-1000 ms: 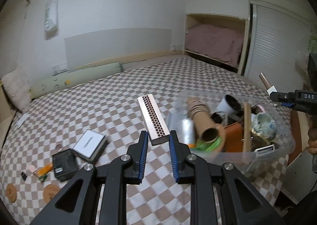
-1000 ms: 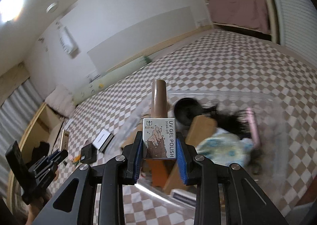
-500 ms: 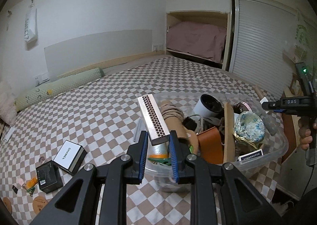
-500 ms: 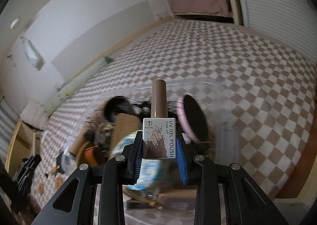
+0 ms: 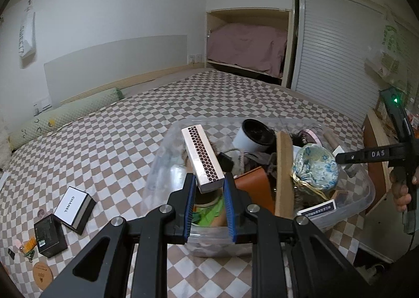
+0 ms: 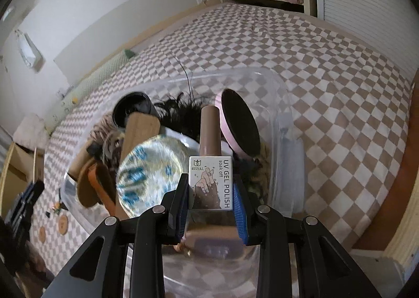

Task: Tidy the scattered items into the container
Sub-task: 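Lower the matchbox and polish bottle into the container and open both tools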

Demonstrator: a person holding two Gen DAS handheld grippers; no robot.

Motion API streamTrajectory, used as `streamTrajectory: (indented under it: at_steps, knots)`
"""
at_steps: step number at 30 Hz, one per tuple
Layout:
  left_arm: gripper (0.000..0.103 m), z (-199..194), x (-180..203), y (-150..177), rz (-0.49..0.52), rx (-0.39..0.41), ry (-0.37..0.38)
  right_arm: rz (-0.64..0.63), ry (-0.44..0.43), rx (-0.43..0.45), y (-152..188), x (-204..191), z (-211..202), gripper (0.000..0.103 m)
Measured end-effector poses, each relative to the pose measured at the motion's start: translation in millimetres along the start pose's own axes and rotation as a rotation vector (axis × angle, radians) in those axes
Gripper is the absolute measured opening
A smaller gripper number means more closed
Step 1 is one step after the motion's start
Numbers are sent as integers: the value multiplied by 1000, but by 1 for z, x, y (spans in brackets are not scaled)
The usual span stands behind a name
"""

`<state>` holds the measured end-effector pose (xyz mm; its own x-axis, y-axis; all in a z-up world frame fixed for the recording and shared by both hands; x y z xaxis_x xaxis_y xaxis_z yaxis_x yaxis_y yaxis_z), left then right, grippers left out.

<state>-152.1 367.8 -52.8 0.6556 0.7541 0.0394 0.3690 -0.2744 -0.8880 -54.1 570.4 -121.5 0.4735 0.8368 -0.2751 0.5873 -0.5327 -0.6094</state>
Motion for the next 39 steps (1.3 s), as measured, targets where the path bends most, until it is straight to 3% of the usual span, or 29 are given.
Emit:
streamTrajectory:
  at_steps: [7, 15, 39]
  knots:
    - [21, 4, 20, 0, 15, -5, 39, -25, 16, -40, 11, 14, -7, 31]
    - [21, 12, 43, 0, 6, -11, 85, -29, -34, 8, 0, 9, -23, 32]
    - [22, 50, 202, 0, 67, -62, 362, 117, -39, 131, -30, 53, -52, 32]
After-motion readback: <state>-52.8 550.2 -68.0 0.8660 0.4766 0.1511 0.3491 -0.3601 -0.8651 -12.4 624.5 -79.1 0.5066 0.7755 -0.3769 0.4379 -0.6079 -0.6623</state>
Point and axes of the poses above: each gripper's, at about its wrist camera, not at the fingertips, and z roughly the way its jaws point, x to its right, y to its underside, the point moved 7 cm from there along z, roughly the way its jaws point, and after that the axes turned 7 degrees about x, right-handed, at the moved point
